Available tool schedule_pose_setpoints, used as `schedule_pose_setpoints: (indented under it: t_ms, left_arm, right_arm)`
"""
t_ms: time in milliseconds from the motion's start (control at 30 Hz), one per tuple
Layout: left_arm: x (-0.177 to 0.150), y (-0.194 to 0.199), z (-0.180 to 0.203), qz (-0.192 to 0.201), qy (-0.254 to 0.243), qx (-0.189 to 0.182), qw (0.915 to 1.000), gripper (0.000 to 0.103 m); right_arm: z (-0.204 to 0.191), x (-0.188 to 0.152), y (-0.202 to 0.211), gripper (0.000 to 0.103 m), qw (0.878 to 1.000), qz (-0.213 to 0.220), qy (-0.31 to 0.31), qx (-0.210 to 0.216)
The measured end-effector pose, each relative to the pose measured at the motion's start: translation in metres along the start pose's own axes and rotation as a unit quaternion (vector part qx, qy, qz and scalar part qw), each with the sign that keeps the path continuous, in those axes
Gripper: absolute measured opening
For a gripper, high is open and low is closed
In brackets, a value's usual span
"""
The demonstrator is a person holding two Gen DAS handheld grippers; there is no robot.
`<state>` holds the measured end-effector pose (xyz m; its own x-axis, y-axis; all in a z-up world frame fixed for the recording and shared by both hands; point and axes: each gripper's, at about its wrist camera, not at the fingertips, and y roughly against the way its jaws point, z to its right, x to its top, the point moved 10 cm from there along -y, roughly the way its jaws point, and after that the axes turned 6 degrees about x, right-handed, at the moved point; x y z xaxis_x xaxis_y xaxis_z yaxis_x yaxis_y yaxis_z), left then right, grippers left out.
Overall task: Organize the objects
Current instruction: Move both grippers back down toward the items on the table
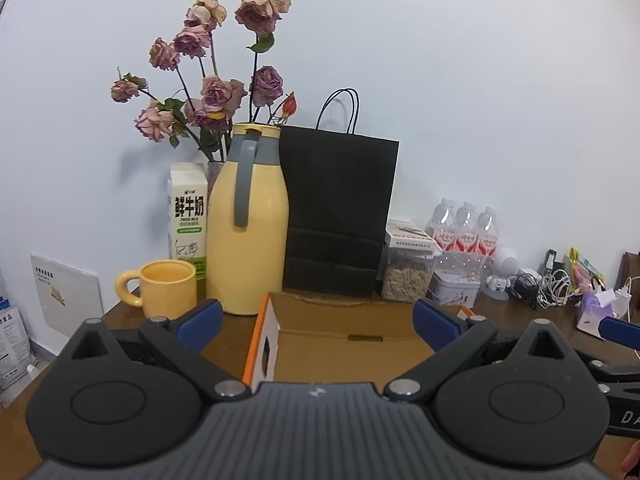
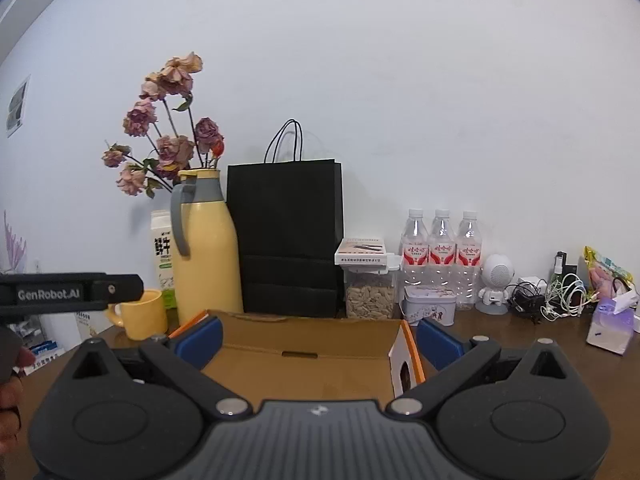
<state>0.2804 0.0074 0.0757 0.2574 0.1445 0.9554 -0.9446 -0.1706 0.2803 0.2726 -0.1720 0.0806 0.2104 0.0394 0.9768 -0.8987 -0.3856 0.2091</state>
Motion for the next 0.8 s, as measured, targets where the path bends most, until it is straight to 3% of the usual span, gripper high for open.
schedule_pose_setpoints:
  t_ms: [367,800]
  left_arm:
    - [-0.049,0.056,-0.023,-0.049,-0.027,-0.016,0.9983,0.103]
    - [-0.144,0.095,-0.052,-0.137,-0.055,-0.015,0.989,0.103]
  right_arm:
    - [-0.019,-0.044,0.061,0.103,0.999,-0.037,0.008,0.009]
    - [-0.045,-0.121,0.092,0.103,0.992,-0.12,0.0,0.044]
